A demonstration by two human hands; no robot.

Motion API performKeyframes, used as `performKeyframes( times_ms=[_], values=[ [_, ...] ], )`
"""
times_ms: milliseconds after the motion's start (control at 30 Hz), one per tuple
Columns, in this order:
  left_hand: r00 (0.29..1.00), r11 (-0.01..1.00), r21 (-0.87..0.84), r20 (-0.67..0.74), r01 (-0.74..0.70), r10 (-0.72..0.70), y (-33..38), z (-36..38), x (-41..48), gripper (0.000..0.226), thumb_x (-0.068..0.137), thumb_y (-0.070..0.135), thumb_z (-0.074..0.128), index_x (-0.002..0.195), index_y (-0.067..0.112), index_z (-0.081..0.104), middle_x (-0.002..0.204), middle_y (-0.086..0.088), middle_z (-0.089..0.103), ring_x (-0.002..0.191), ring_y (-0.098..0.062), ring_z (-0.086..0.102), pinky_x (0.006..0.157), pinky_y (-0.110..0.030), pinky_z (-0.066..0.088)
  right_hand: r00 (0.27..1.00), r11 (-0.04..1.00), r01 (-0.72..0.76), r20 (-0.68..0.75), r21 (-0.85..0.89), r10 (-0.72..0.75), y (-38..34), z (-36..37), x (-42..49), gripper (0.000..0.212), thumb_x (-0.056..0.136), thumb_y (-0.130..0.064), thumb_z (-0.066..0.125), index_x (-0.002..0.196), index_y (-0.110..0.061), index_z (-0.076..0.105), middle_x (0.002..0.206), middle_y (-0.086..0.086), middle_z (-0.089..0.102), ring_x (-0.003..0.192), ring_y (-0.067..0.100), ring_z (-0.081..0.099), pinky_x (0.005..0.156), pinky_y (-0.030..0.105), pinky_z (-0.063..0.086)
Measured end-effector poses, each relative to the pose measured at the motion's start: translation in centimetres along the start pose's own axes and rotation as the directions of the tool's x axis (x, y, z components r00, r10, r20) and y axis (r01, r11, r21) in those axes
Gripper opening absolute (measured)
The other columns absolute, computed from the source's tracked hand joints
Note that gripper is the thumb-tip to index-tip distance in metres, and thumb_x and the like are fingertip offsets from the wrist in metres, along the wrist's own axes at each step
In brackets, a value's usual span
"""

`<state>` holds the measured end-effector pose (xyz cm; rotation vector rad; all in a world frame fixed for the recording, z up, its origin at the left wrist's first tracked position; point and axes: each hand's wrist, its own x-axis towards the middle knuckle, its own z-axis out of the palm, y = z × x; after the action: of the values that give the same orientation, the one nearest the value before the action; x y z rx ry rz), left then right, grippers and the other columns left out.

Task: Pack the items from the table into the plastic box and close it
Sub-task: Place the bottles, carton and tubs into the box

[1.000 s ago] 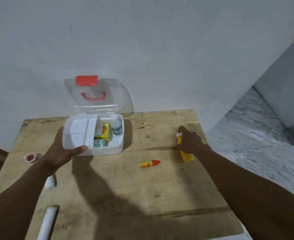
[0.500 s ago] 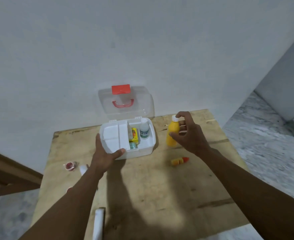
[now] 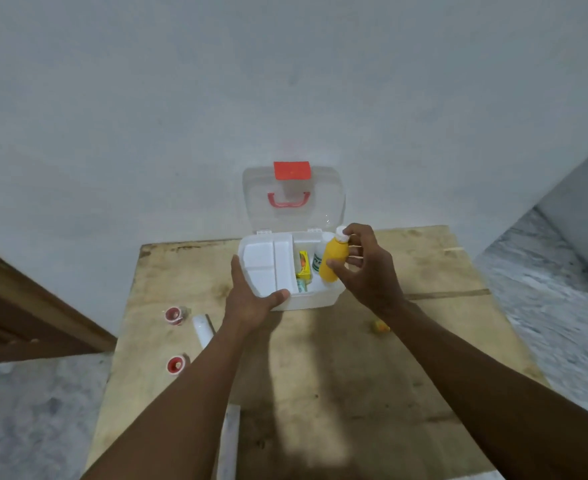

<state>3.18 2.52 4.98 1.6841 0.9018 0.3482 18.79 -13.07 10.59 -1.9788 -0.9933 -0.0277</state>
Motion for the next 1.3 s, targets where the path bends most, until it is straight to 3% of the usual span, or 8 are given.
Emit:
performKeyframes(
  times_ms=[133, 333, 500, 800, 900, 1000, 1300],
  values=[
    [0.999, 0.999, -0.009, -0.001, -0.046, 0.046, 0.0, 0.0, -0.1, 0.111, 0.057, 0.044, 0.082, 0.147, 0.028, 0.018, 0.132, 0.007, 0.051, 0.119, -0.022, 0.052, 0.095, -0.044, 0.048, 0.998, 0.997, 0.016, 0.062, -0.080, -0.011, 1.8, 1.3, 0.1, 0.053, 0.076, -0.012, 0.080, 0.112, -0.028, 0.045, 0.102, 0.002, 0.068, 0.081, 0.023, 0.068, 0.075, 0.038, 0.060],
    [0.996, 0.996, -0.006, -0.016, -0.090, 0.090, 0.1, 0.0, 0.0, 0.097, 0.059, 0.046, 0.082, 0.137, 0.031, 0.027, 0.123, 0.017, 0.053, 0.112, -0.012, 0.056, 0.088, -0.044, 0.053, 0.992, 0.940, 0.109, 0.088, -0.323, -0.085, 3.2, 2.6, 0.0, 0.056, 0.072, -0.019, 0.082, 0.107, -0.030, 0.040, 0.089, 0.006, 0.070, 0.081, 0.033, 0.065, 0.072, 0.041, 0.052],
    [0.995, 0.995, 0.019, -0.012, -0.099, 0.099, 0.2, -0.1, 0.2, 0.091, 0.061, 0.045, 0.083, 0.134, 0.031, 0.030, 0.115, 0.035, 0.050, 0.107, 0.008, 0.053, 0.087, -0.043, 0.055, 0.999, 0.919, 0.020, 0.048, -0.394, -0.001, 3.5, 3.5, 0.3, 0.057, 0.069, -0.013, 0.081, 0.103, -0.027, 0.037, 0.088, 0.007, 0.071, 0.079, 0.036, 0.062, 0.072, 0.041, 0.049],
    [0.996, 0.996, 0.018, -0.009, -0.089, 0.090, 0.1, 0.0, 0.3, 0.095, 0.062, 0.041, 0.084, 0.137, 0.031, 0.028, 0.115, 0.037, 0.047, 0.113, 0.005, 0.050, 0.090, -0.041, 0.054, 0.990, 0.877, 0.005, 0.126, -0.481, 0.063, 3.4, 3.9, 0.7, 0.058, 0.074, -0.001, 0.071, 0.109, -0.024, 0.031, 0.098, 0.017, 0.064, 0.086, 0.040, 0.061, 0.068, 0.041, 0.050],
    [0.995, 0.995, 0.006, -0.012, -0.096, 0.096, 0.4, 0.0, 0.1, 0.096, 0.060, 0.042, 0.083, 0.138, 0.030, 0.028, 0.116, 0.035, 0.046, 0.110, 0.010, 0.049, 0.081, -0.026, 0.051, 0.989, 0.875, -0.004, 0.126, -0.484, 0.075, 3.4, 3.6, 0.7, 0.045, 0.076, -0.004, 0.071, 0.113, -0.017, 0.049, 0.102, 0.016, 0.063, 0.089, 0.039, 0.061, 0.071, 0.041, 0.051],
    [0.996, 0.996, -0.014, -0.014, -0.086, 0.086, 0.6, 0.0, 0.0, 0.098, 0.059, 0.042, 0.082, 0.139, 0.029, 0.028, 0.121, 0.027, 0.047, 0.112, 0.002, 0.049, 0.075, -0.021, 0.047, 0.988, 0.876, -0.042, 0.110, -0.481, 0.108, 3.1, 3.4, 0.6, 0.035, 0.078, -0.008, 0.072, 0.111, -0.012, 0.060, 0.104, 0.016, 0.063, 0.091, 0.038, 0.061, 0.074, 0.041, 0.052],
    [0.998, 0.998, -0.016, -0.001, -0.056, 0.056, 0.3, 0.0, 0.1, 0.104, 0.060, 0.038, 0.083, 0.143, 0.026, 0.022, 0.129, 0.008, 0.047, 0.115, -0.019, 0.049, 0.085, -0.036, 0.046, 0.972, 0.891, -0.119, 0.133, -0.438, 0.195, 1.6, 2.0, -0.2, 0.034, 0.089, -0.016, 0.063, 0.123, -0.015, 0.058, 0.116, 0.014, 0.057, 0.104, 0.035, 0.059, 0.084, 0.041, 0.049]
  ],
)
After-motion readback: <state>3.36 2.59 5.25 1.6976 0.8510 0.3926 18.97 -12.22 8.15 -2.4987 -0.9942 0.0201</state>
